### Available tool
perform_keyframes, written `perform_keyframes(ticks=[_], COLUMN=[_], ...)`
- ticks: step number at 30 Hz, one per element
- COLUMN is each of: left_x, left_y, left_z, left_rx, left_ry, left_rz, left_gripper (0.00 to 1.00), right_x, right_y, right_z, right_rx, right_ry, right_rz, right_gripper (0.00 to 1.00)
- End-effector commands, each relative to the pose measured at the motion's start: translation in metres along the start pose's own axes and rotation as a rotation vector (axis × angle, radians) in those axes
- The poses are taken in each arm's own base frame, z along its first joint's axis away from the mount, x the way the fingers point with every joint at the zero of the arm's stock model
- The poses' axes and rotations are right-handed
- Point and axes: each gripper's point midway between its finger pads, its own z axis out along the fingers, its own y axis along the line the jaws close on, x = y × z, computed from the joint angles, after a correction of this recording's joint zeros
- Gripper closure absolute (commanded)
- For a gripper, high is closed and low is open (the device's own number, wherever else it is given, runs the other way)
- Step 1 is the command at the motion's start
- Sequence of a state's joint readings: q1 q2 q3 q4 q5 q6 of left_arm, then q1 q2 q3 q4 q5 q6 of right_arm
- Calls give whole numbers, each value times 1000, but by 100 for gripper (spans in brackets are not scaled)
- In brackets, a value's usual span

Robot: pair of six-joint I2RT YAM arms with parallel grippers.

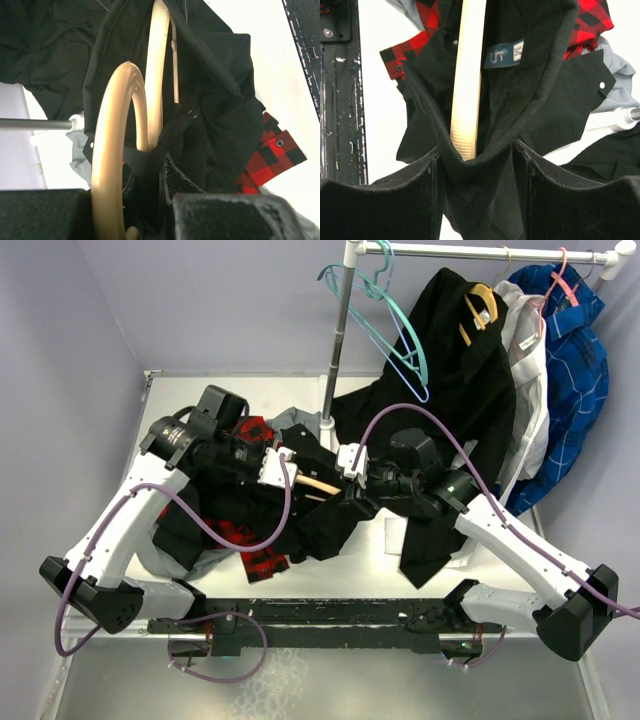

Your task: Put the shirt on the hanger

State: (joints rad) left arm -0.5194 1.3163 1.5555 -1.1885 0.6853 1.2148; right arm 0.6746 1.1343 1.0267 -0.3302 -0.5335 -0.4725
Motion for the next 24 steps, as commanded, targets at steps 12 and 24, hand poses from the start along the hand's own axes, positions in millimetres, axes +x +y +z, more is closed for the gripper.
perform_keyframes(ticks=[12, 24], left_x=[-24, -25], left_y=[4, 14], left_z=[20, 24], left_rx=[33, 14], left_ry=[-122, -115], left_rz=[15, 26], left_gripper=[100, 100], right_x=[-63, -31], right_y=[-11, 1], right_z=[5, 25], right_rx=[-43, -92], right_ry=[-177, -111], right_rz=[4, 89], right_gripper=[56, 100])
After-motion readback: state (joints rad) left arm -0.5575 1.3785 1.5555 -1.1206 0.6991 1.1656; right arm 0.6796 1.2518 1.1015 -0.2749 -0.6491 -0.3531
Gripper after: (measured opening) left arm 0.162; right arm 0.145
